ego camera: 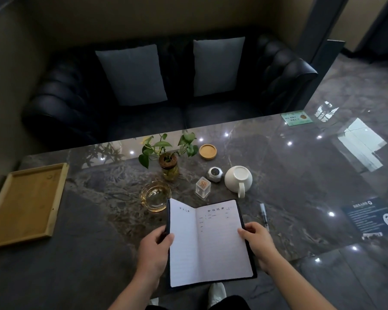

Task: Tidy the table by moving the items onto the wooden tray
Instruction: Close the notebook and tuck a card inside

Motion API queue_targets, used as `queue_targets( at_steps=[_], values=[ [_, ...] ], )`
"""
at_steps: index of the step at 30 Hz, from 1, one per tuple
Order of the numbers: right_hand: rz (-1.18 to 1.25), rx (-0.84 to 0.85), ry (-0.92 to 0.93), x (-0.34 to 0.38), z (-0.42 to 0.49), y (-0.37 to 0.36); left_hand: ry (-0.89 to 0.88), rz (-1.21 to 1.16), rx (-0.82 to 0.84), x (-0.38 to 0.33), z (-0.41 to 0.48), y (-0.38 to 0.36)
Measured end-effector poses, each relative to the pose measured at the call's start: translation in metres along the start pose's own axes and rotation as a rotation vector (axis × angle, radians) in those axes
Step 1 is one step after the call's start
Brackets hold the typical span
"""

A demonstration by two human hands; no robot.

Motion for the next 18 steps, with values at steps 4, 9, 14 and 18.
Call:
queue_targets(
  at_steps=[4, 9, 14, 18],
  values=[
    [0.129, 0.110, 0.028, 0.014, -0.013, -0.010, -0.126, 0.084, -0.012, -0.022, -0.008, -0.010],
    [0.254, 0.196, 0.136, 0.040, -0.033, -0.019, -0.344, 0.126, 0.002, -0.051, -0.019, -0.016],
    [0.320, 0.288, 0.173, 0.058, -0.049, -0.024, -0.534, 0.244, 0.112, -0.066, -0.015, -0.017],
    [0.348, 0.370, 0.171, 0.065, -0.059, -0.028, -0.603, 0.546, 0.002, -0.083, 0.015, -0.007]
  ],
)
Point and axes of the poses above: each hand's wrist, its own z-axis towards the middle knuckle, its own y-axis out of the back of the hand, x = y × z, the point moved 3 cm from there along z, towards the middle knuckle, and after that the axes turned 10 degrees about z, right-handed, at the moved point
